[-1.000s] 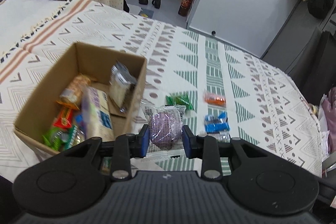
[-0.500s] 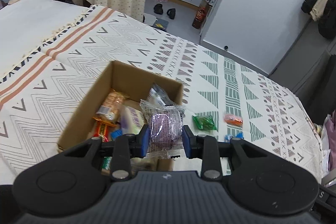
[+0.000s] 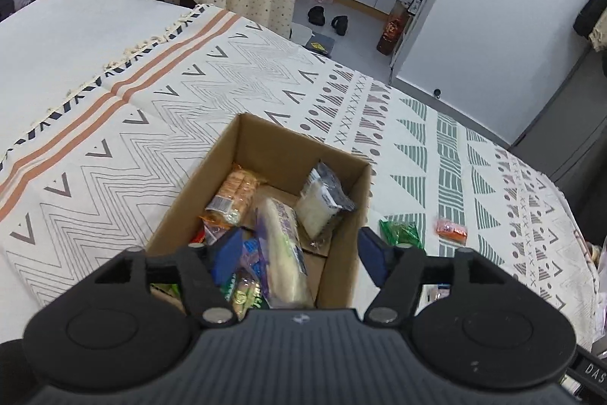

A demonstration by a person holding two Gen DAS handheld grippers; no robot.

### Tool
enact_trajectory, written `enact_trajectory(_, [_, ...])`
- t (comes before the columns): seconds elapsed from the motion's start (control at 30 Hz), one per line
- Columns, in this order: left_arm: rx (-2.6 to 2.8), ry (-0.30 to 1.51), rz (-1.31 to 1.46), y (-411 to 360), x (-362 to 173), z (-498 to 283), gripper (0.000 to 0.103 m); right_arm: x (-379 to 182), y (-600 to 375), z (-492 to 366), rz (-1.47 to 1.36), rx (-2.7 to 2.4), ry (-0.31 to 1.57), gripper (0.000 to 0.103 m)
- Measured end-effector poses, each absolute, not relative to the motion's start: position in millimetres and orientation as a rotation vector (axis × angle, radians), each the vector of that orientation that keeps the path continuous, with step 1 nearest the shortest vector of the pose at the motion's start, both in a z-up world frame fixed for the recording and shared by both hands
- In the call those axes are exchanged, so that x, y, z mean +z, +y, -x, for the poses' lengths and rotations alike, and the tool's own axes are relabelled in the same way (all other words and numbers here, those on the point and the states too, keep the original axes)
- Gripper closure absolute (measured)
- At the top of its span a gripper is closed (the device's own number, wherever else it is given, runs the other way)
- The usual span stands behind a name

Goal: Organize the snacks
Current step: 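Carry the pink packet into the box and open the left tool, then move both open tools back toward the green and clear packets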

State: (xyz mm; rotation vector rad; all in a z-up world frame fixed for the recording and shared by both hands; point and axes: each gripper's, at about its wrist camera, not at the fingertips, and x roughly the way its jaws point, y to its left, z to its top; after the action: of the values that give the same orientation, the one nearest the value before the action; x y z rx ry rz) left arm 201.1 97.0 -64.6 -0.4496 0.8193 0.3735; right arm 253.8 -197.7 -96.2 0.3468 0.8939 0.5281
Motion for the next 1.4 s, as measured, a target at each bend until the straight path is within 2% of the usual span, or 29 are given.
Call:
enact_trajectory(0.6, [0.23, 0.841, 0.404, 33.2, -64.4, -238.3, 0.035, -112.5, -224.5, -281.4, -0.361, 0.498, 0.946, 0.033])
enact_trajectory(0.9, [0.188, 0.862, 0.389, 14.9, -79.5, -258.3, 0.035, -139.0, -222.4, -301.0, -0.451, 0.478, 1.018, 0.052])
enact_trajectory(1.07, [0.174, 0.87, 0.378, 7.4, -91.3, -269.0, 0.036, -152.1, -215.7, -309.7, -0.456, 0.468, 1.052, 0.055])
enact_trajectory(1.2, [0.155, 0.886, 0.393, 4.0, -102.8, -279.6, 0.038, -162.3, -210.7, -317.3, -0.471, 0.469, 1.082, 0.062])
enact_trajectory(1.4, [0.141, 0.906, 0.404, 1.8, -119.1, -294.7, 0.038, -180.1, -203.1, -333.7, -0.487, 0.439, 1.122, 0.062])
